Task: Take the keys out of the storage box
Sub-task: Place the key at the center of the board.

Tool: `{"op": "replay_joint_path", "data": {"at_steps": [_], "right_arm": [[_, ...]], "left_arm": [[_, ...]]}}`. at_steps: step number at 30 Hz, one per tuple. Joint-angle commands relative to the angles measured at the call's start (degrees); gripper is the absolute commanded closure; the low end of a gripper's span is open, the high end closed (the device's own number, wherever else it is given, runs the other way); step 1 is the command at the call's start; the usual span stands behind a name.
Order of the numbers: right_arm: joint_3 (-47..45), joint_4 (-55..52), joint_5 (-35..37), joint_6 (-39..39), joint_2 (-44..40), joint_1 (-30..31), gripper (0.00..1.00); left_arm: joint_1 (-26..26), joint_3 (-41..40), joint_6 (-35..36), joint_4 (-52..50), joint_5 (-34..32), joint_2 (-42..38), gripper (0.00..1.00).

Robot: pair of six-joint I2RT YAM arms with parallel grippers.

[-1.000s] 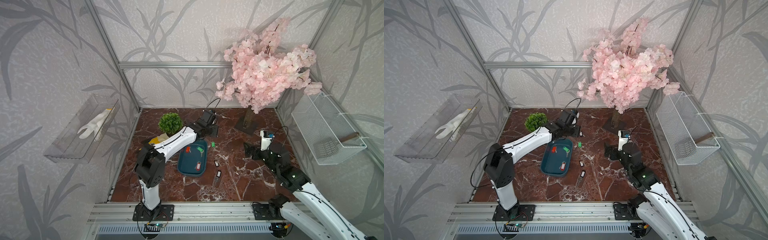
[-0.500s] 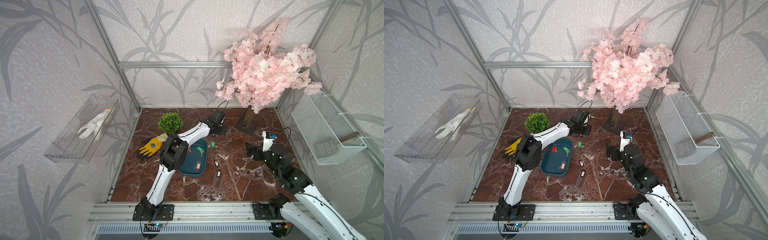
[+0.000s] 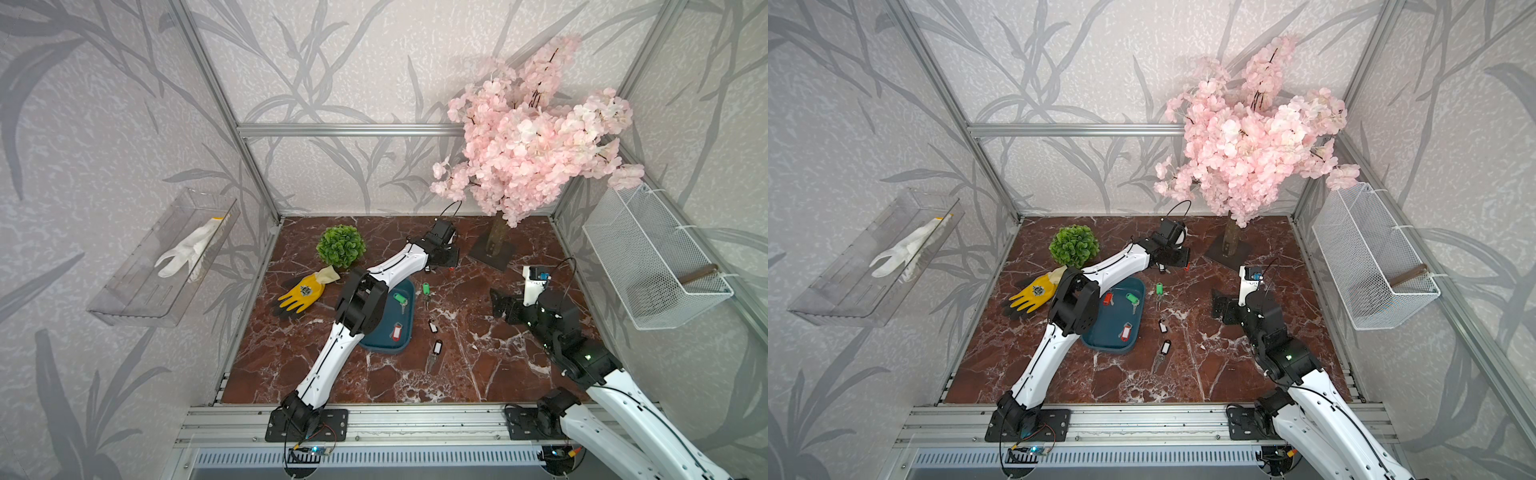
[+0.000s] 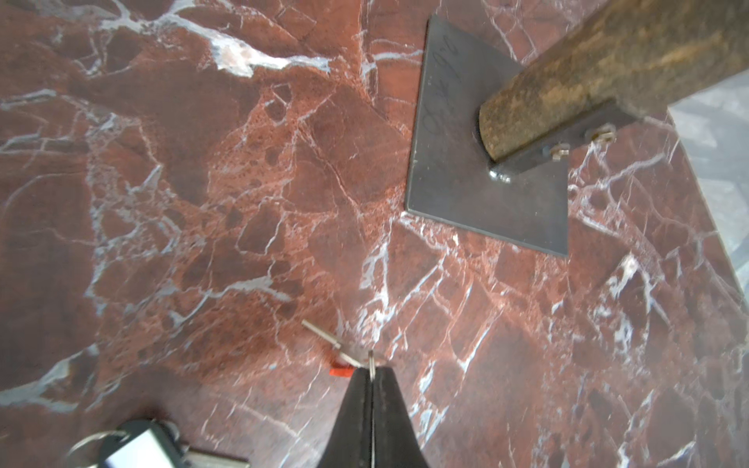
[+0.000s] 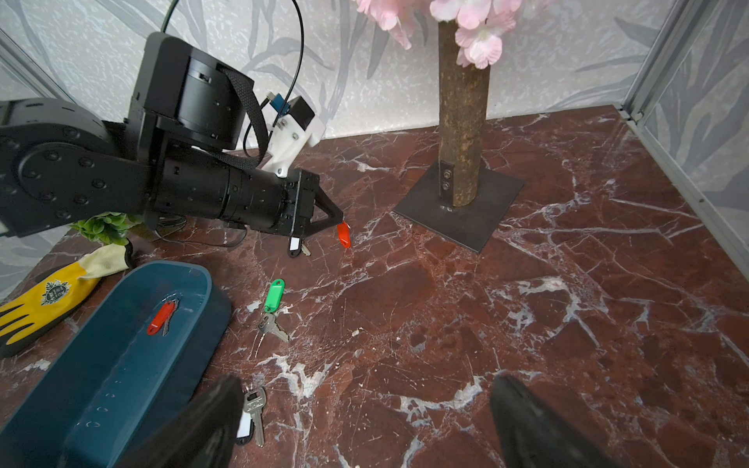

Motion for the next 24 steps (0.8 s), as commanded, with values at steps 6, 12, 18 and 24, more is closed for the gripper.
{"op": "replay_joint_path", "data": {"at_steps": [6, 12, 18, 24], "right_arm": [[-0.82, 0.32, -0.13, 1.06, 0.22, -0.32, 0.01], [-0.84, 0.27, -0.17, 1.4, 0.34, -0.28, 0.01], [-1.06, 0.29, -0.16, 1.28, 0.33, -0.28, 0.01], [-1.69, 1.81, -1.01, 1.58, 1.57, -0.56, 0.01]], "left_arm": [[0.07, 1.31, 0.08, -2.4, -1.25, 0.0, 0.62], [0.09, -3.87, 0.08, -2.34, -1.23, -6.66, 0.49], [0.25, -16.98, 1.12, -0.45, -3.21, -19.59, 0.43], [1.04, -33.27, 2.31, 1.73, -5.52, -34.93, 0.43]]}}
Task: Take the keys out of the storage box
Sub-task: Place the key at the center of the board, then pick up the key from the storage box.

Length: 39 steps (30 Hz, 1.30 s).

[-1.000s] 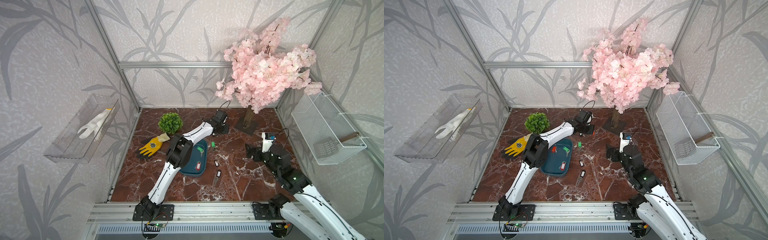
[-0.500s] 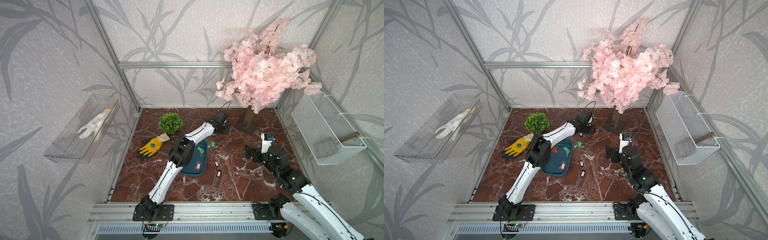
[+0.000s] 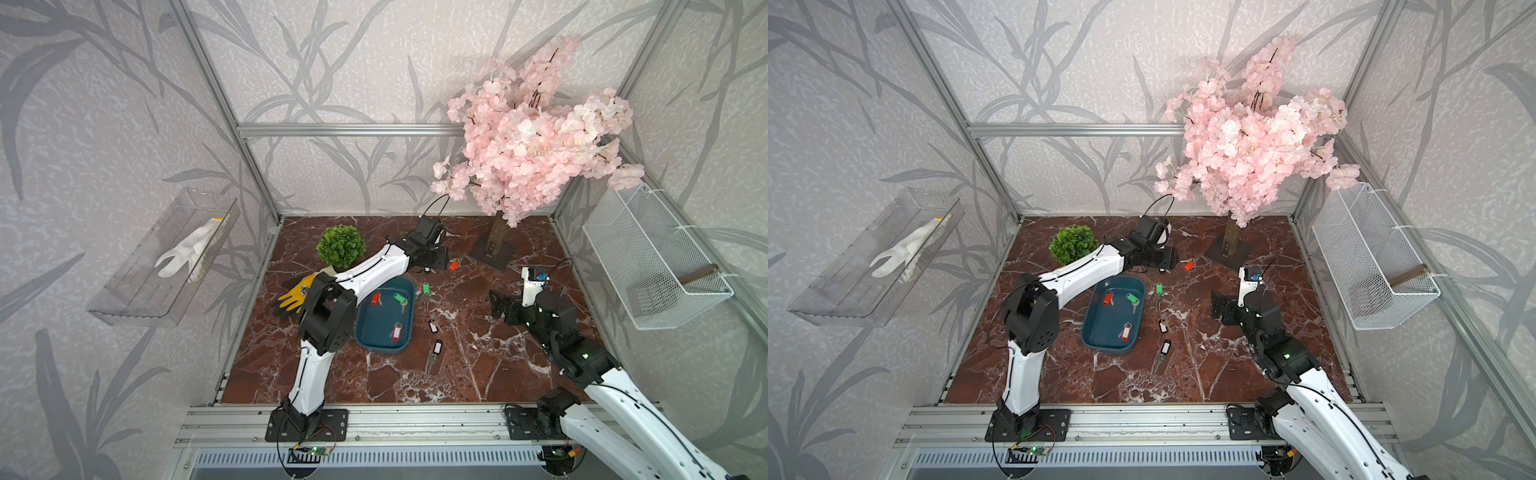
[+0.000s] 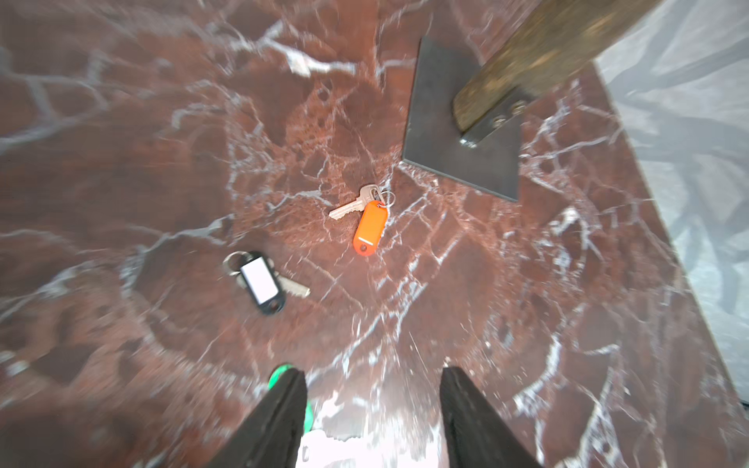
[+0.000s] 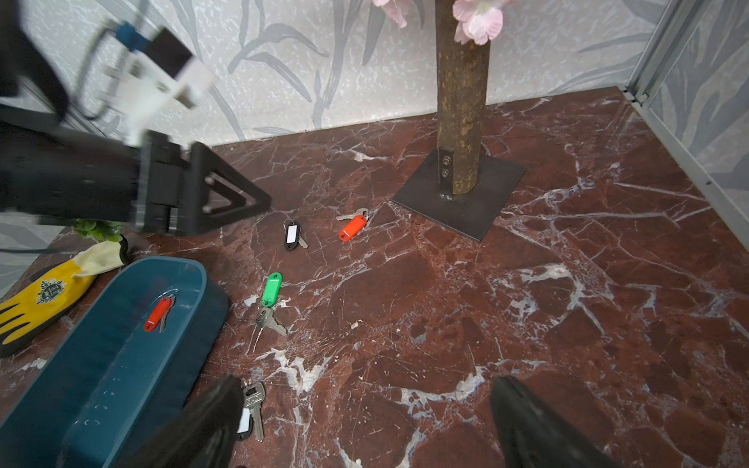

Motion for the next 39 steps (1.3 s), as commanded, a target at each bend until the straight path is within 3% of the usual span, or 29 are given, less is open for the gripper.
{"op": "replay_joint_path", "data": {"at_steps": [1, 8, 16, 26, 39], "right_arm": [[-0.71, 1.88, -0.83, 0.39, 0.91, -0.28, 0.01], [-0.91, 3.61, -1.6, 0.32, 2.65, -0.54, 0.01], [-0.96, 4.58, -2.29, 0.33, 3.84, -0.64, 0.01], [-0.91, 4.3, -1.89, 0.55, 3.63, -0.63, 0.01], [-0.77, 3.7, -1.57, 0.81, 3.09, -0.72, 0.01]], "left_arm": [[0.67, -7.16, 1.73, 0.82, -2.31, -7.73, 0.43], [3.62, -21.74, 2.59, 0.06, -1.76, -20.81, 0.42], [8.96, -31.84, 9.54, 0.33, 2.92, -27.23, 0.43], [10.97, -31.18, 18.5, 0.55, 10.0, -19.65, 0.53], [10.94, -29.44, 20.47, 3.21, 16.59, -10.54, 0.65]]}}
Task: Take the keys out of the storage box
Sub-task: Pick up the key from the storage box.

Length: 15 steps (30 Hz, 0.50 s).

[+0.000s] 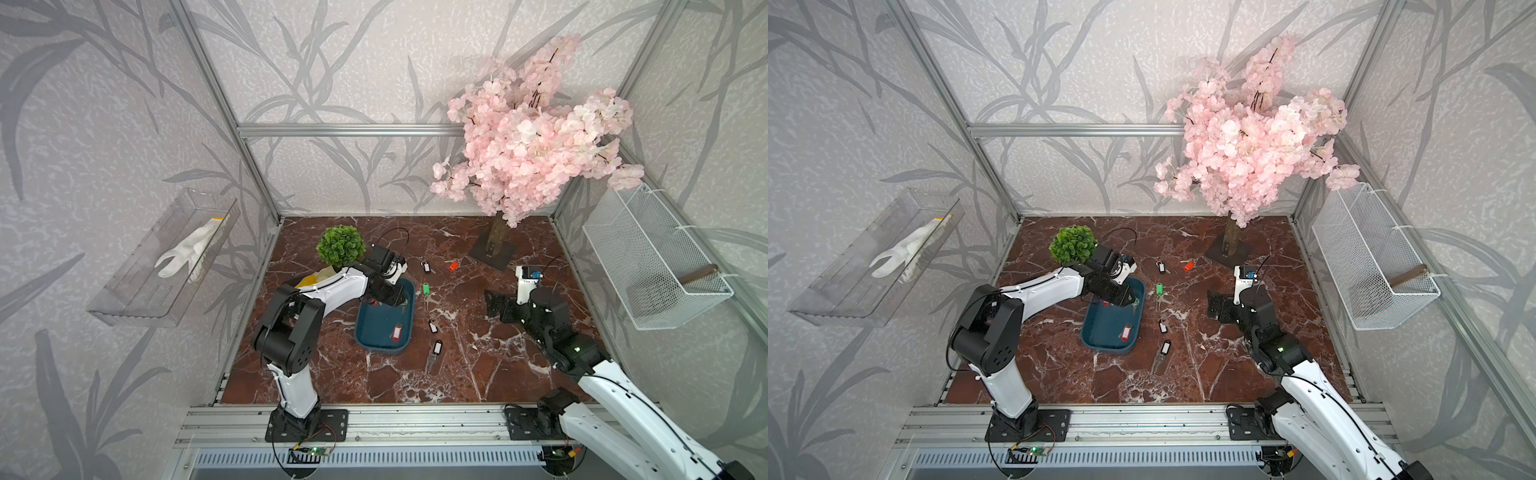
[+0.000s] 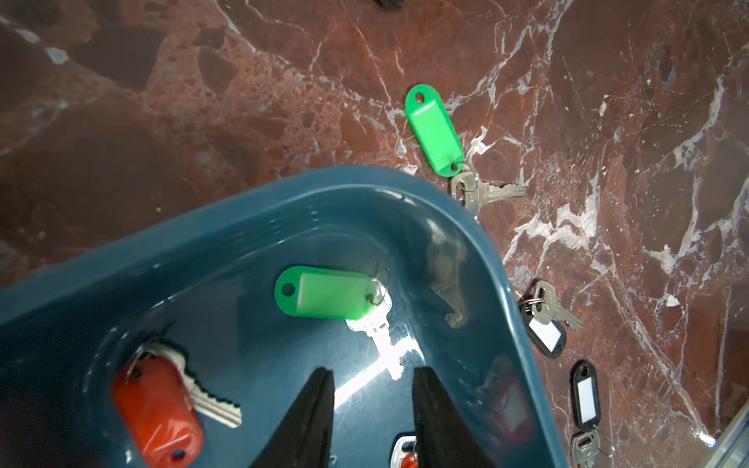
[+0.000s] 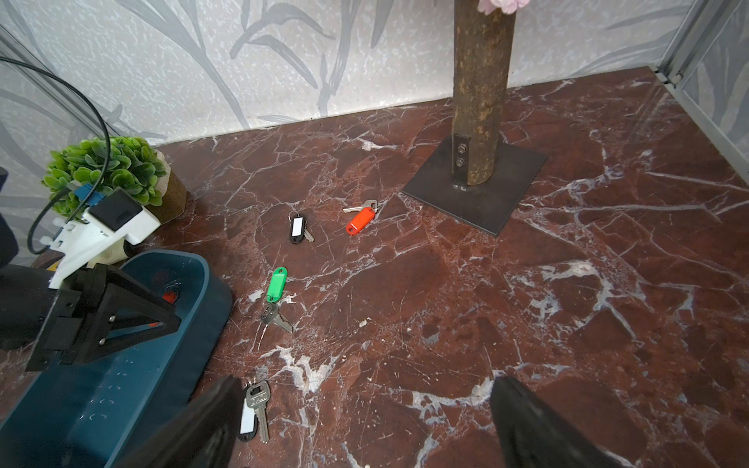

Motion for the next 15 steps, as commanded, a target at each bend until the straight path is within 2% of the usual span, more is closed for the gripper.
{"op": "replay_joint_path", "data": {"at_steps": [1, 15], "right_arm": [[-0.38, 0.62, 0.44, 0.47, -0.36, -0.32, 0.01], [-0.08, 0.82, 0.09, 1.0, 0.08, -0.34, 0.01]], "left_arm": [[-0.11, 1.36, 0.92, 2.31, 2.97, 0.95, 0.65], [-0.45, 2.84, 1.85, 3.98, 3.37, 4.98, 0.73]]}}
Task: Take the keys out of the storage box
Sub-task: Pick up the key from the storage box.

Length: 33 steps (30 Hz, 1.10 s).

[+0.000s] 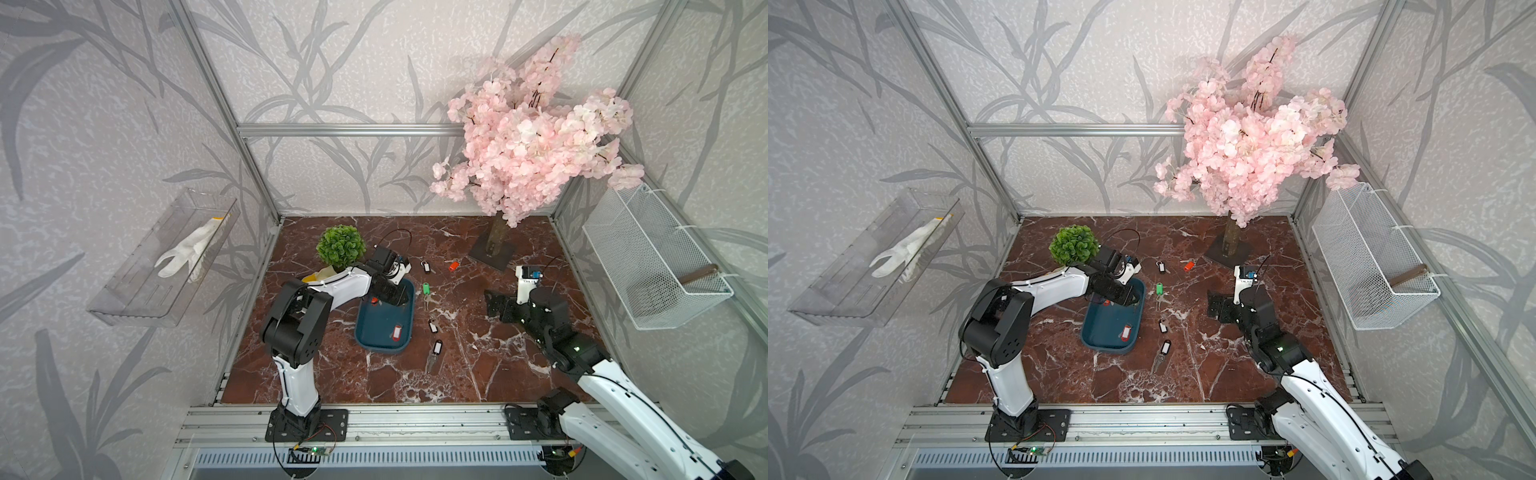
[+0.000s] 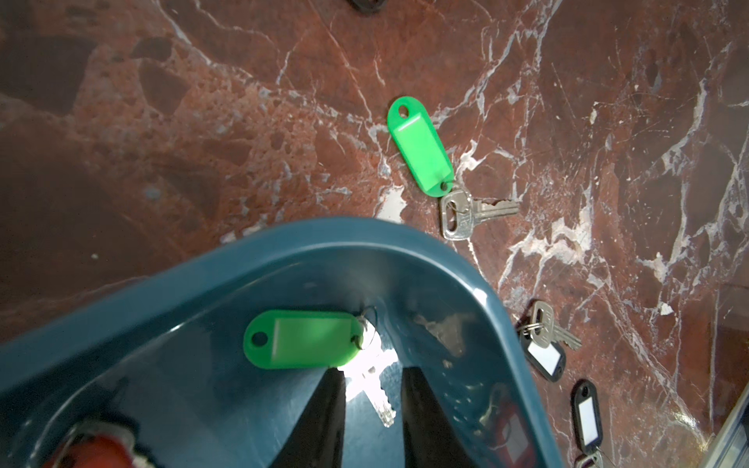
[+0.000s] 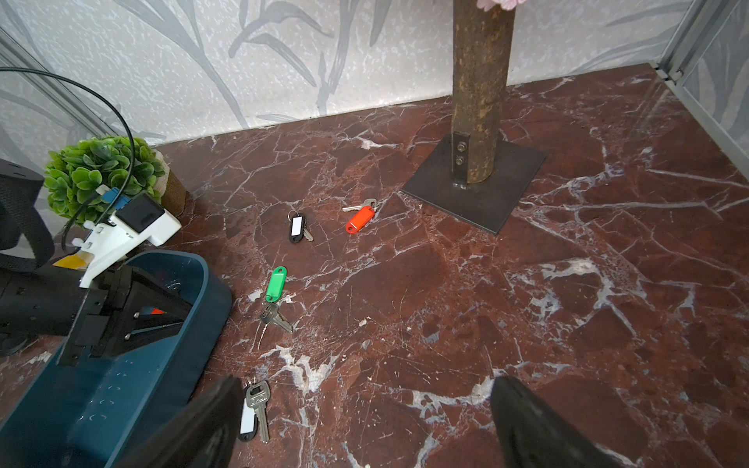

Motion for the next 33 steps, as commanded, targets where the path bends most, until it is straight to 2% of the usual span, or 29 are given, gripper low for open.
{"op": "replay_joint_path", "data": {"at_steps": [1, 8, 23, 28, 33], "right_arm": [[-0.08, 0.84, 0.14, 0.77, -0.04, -0.31, 0.01], [-0.15, 0.82, 0.1, 0.74, 0.24, -0.29, 0.01], [-0.67, 0.62, 0.19, 1.02, -0.05, -0.37, 0.01], [-0.79, 0.69, 0.19, 1.19, -0.1, -0.37, 0.01], [-0.79, 0.71, 0.32, 1.2, -0.33, -0.36, 0.01]], "left_arm": [[-0.34, 1.97, 1.46, 0.65, 0.86, 1.11, 0.74], [-0.42, 2.63, 1.78, 0.95, 1.12, 2.17, 0.8], [-0.65, 3.46, 2.52, 0.46, -0.07, 4.23, 0.81], [-0.7, 3.28, 2.71, 0.16, -0.78, 4.28, 0.86], [-0.77, 2.45, 2.55, 0.1, -1.48, 2.9, 0.96]]}}
